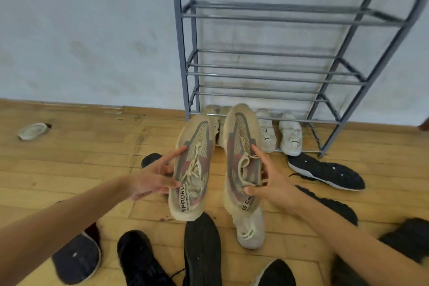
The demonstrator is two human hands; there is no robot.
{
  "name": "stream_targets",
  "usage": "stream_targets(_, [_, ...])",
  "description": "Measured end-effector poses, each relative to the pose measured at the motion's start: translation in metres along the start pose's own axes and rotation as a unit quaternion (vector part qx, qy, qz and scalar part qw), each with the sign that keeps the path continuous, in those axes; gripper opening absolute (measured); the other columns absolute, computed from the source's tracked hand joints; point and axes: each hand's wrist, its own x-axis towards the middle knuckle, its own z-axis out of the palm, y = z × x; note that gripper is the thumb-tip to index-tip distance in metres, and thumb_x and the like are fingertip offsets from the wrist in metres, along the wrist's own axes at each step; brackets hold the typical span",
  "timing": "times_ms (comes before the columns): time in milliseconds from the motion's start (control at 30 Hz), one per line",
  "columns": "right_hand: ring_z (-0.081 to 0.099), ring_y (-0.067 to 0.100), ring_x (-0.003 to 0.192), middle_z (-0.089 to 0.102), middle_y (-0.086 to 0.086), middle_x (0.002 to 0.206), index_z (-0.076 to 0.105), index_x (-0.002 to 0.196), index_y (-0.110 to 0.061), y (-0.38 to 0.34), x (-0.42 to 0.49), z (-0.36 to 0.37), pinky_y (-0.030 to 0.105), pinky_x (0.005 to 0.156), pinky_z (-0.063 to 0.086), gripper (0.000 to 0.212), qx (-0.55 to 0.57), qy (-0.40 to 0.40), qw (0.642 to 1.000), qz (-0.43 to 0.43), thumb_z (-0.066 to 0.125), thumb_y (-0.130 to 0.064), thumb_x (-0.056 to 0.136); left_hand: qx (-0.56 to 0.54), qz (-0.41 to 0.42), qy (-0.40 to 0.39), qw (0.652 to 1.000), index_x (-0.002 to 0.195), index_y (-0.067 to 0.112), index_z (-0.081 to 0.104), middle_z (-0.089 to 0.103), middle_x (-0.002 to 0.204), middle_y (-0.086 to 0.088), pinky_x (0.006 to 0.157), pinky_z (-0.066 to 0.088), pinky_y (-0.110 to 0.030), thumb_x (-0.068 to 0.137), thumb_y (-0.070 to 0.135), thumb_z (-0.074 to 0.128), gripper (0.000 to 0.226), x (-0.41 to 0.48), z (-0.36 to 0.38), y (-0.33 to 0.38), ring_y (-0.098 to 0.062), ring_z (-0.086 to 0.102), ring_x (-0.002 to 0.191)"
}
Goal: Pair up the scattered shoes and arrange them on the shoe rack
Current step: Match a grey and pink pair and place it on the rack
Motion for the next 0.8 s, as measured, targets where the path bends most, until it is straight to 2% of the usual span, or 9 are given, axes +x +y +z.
stream_targets(100, [0.036,0.011,0.135,0.027,-0.008,0.154,0.015,0.146,-0.044,-0.053,-0.033,-0.015,0.038,0.108,0.04,0.103,-0.037,0.027,0.998,-0.04,0.078,-0.007,0.074,0.039,0.049,0.015,0.998,0.135,0.047,0.032,0.053,0.128,-0.019,0.089,0.053,-0.052,0.079,-0.016,0.059,0.088,-0.03,0.032,0.063,-0.032,0.062,0.111])
stream_targets(200, [0.042,0.012,0.13,0.033,-0.004,0.151,0.016,0.147,-0.041,-0.091,-0.066,-0.026,0.033,0.104,0.042,0.102,-0.019,0.055,0.996,-0.073,0.077,-0.004,0.074,0.06,0.087,0.011,0.994,0.139,0.047,0.031,0.052,0.129,-0.016,0.094,0.05,-0.054,0.08,-0.013,0.061,0.089,-0.058,0.058,0.111,-0.034,0.058,0.116])
stream_targets(333, [0.041,0.011,0.129,0.026,-0.008,0.154,0.015,0.145,-0.045,-0.116,-0.095,-0.034,0.029,0.098,0.045,0.102,-0.023,0.078,0.992,-0.096,0.077,-0.007,0.075,0.078,0.113,0.018,0.99,0.143,0.044,0.027,0.054,0.127,-0.014,0.094,0.051,-0.053,0.083,-0.014,0.058,0.089,-0.083,0.08,0.138,-0.032,0.058,0.115])
stream_targets(500, [0.045,0.003,0.114,0.032,-0.008,0.148,0.014,0.149,-0.038,-0.113,-0.093,-0.028,0.009,0.074,0.048,0.1,-0.026,0.065,0.993,-0.091,0.075,-0.004,0.076,0.05,0.098,0.028,0.994,0.144,0.043,0.027,0.074,0.106,-0.005,0.091,0.053,-0.051,0.082,-0.015,0.057,0.089,-0.076,0.077,0.121,-0.029,0.067,0.105])
stream_targets(567, [0.047,-0.004,0.105,0.035,-0.013,0.137,0.014,0.149,-0.034,-0.095,-0.082,-0.024,0.003,0.066,0.046,0.099,-0.013,0.056,0.996,-0.065,0.074,-0.003,0.077,0.039,0.084,0.028,0.995,0.143,0.045,0.024,0.073,0.108,-0.009,0.091,0.051,-0.053,0.084,-0.015,0.055,0.09,-0.063,0.072,0.105,-0.032,0.066,0.107])
stream_targets(633, [0.047,-0.009,0.1,0.034,-0.015,0.132,0.014,0.149,-0.033,-0.07,-0.065,-0.021,0.005,0.069,0.047,0.099,0.008,0.043,0.998,-0.036,0.074,-0.003,0.077,0.036,0.065,0.033,0.997,0.143,0.047,0.018,0.072,0.112,-0.013,0.09,0.052,-0.054,0.085,-0.015,0.053,0.092,-0.044,0.068,0.085,-0.034,0.065,0.108])
stream_targets(700, [0.044,-0.001,0.113,0.031,-0.016,0.138,0.014,0.149,-0.034,-0.043,-0.044,-0.018,0.009,0.074,0.047,0.1,0.024,0.031,0.999,0.008,0.074,-0.001,0.077,0.029,0.037,0.041,0.998,0.145,0.046,0.011,0.071,0.113,-0.012,0.087,0.054,-0.052,0.085,-0.014,0.053,0.094,-0.018,0.063,0.061,-0.032,0.066,0.107])
stream_targets(767, [0.043,0.002,0.114,0.029,-0.015,0.138,0.015,0.148,-0.033,-0.018,-0.014,-0.019,0.009,0.069,0.049,0.1,0.04,0.03,0.998,0.049,0.074,0.003,0.075,0.014,0.009,0.051,0.999,0.147,0.042,0.01,0.072,0.113,-0.009,0.087,0.055,-0.049,0.086,-0.011,0.054,0.092,0.016,0.054,0.042,-0.029,0.067,0.105])
stream_targets(800, [0.046,0.004,0.114,0.031,-0.013,0.141,0.015,0.147,-0.032,-0.005,0.007,-0.024,0.012,0.075,0.051,0.103,0.047,0.035,0.996,0.066,0.075,0.005,0.072,0.008,-0.003,0.061,0.998,0.149,0.038,0.01,0.071,0.113,-0.009,0.086,0.056,-0.048,0.086,-0.009,0.054,0.09,0.037,0.047,0.036,-0.028,0.068,0.104])
